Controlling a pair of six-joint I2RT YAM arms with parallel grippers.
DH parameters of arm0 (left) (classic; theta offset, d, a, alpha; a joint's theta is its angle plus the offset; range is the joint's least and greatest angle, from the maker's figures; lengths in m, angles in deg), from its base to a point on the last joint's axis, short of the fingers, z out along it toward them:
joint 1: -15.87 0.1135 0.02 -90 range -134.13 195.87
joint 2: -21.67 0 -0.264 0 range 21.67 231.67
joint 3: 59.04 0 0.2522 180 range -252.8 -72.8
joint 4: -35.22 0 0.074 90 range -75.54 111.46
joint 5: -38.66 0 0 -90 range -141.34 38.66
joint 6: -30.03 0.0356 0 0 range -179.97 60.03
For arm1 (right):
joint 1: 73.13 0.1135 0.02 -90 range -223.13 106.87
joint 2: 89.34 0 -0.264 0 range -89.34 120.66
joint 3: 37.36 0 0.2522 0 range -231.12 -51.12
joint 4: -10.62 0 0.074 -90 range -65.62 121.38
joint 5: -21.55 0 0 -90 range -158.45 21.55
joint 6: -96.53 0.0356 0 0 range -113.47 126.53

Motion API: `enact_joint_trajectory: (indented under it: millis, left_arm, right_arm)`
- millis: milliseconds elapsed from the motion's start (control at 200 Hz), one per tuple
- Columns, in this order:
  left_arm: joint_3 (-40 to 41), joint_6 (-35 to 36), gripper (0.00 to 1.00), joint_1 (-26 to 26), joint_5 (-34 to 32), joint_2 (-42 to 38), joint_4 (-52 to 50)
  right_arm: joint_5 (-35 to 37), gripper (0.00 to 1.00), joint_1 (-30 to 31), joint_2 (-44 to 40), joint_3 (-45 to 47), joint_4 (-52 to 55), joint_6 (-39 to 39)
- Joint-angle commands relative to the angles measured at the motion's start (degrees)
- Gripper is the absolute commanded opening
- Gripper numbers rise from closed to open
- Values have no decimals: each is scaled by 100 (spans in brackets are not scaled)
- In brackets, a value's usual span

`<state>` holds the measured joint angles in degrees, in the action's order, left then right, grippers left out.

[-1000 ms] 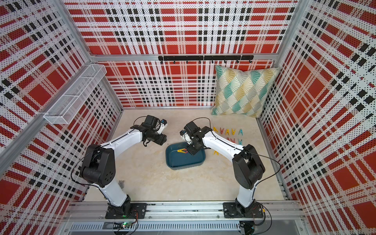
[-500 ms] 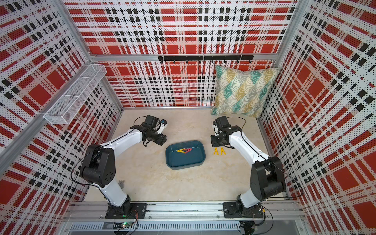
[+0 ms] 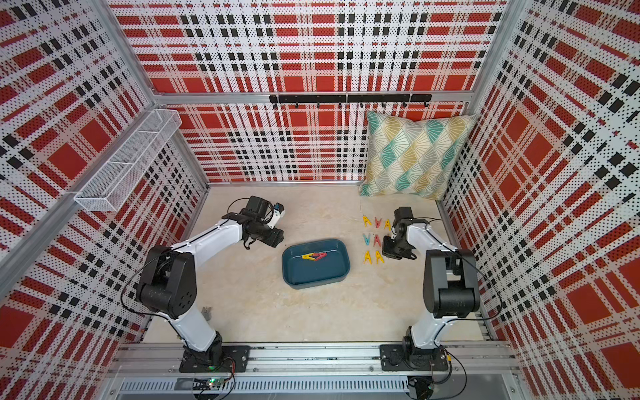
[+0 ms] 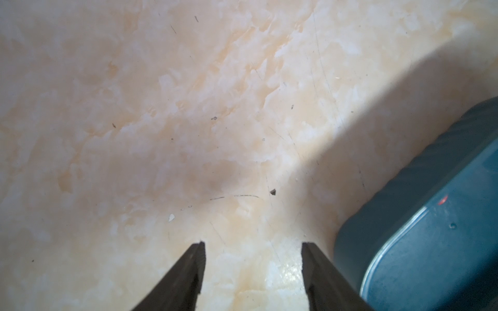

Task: Take the clothespins out of the storage box
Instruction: Place the clothespin at the center of the board.

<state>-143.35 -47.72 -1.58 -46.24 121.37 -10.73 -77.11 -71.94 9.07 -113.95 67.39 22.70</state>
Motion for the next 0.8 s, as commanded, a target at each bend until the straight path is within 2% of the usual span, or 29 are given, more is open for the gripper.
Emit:
enact_joint_trajectory:
  millis: [0,230,406,496,636,792]
  left_arm:
    - [-112,49,63,-21,10,-142,-16]
    - [-86,58,63,-17,13,-186,-15]
    - [-90,58,63,-13,23,-179,-8]
    - [-82,58,63,-13,20,-179,-9]
    - [-82,58,63,-13,34,-187,-14]
    - [-74,58,63,-13,50,-197,-9]
  right_arm:
    - [13,0,-14,192,16,-242,54]
    - [111,0,-31,456,25,-389,-25]
    - [190,4,-31,562,16,-374,-43]
    - [192,8,-31,566,30,-363,-35]
    - [206,20,-29,441,69,-314,-8]
    - [272,28,-31,179,-41,-117,1]
